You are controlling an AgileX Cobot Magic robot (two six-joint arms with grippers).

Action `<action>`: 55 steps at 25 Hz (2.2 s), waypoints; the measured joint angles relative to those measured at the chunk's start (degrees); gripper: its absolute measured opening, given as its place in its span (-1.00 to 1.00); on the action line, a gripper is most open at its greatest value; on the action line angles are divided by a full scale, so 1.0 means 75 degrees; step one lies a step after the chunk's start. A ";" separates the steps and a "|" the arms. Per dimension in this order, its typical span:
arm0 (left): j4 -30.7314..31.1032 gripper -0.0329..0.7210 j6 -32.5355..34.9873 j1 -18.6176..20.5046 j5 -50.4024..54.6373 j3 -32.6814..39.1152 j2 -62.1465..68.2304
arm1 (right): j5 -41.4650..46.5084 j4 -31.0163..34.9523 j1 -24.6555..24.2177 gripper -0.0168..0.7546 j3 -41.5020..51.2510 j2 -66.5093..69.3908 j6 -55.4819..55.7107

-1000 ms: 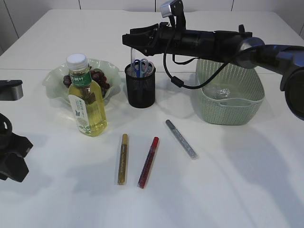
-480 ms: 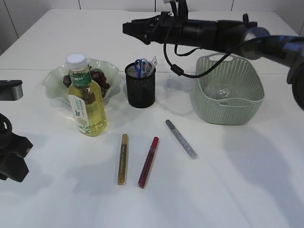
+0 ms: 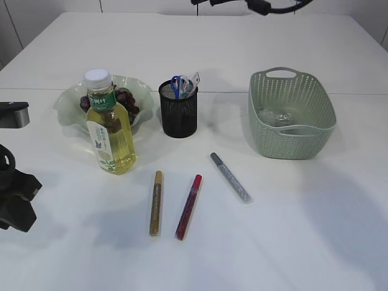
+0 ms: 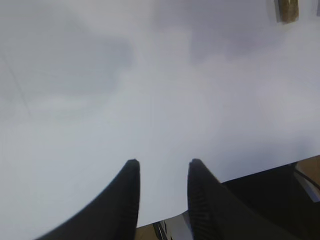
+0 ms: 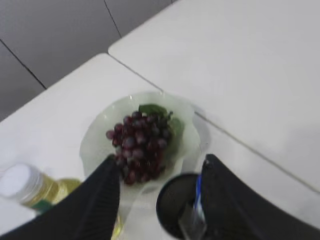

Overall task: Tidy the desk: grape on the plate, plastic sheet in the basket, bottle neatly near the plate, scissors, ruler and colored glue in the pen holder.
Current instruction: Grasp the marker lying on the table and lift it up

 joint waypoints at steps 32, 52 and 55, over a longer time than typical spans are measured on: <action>-0.0029 -0.28 0.0000 0.0000 -0.0584 0.0000 0.0000 | 0.2314 -0.5958 0.2071 0.09 0.2025 0.0105 0.5484; 0.0082 -0.28 0.0000 0.0000 -0.0736 0.0000 0.0000 | 0.2213 -0.6258 0.2071 0.09 0.2025 0.1223 0.5681; 0.0082 -0.28 0.0000 0.0000 -0.0736 0.0000 0.0000 | 0.2196 -0.6258 0.2071 0.09 0.2025 0.1426 0.5698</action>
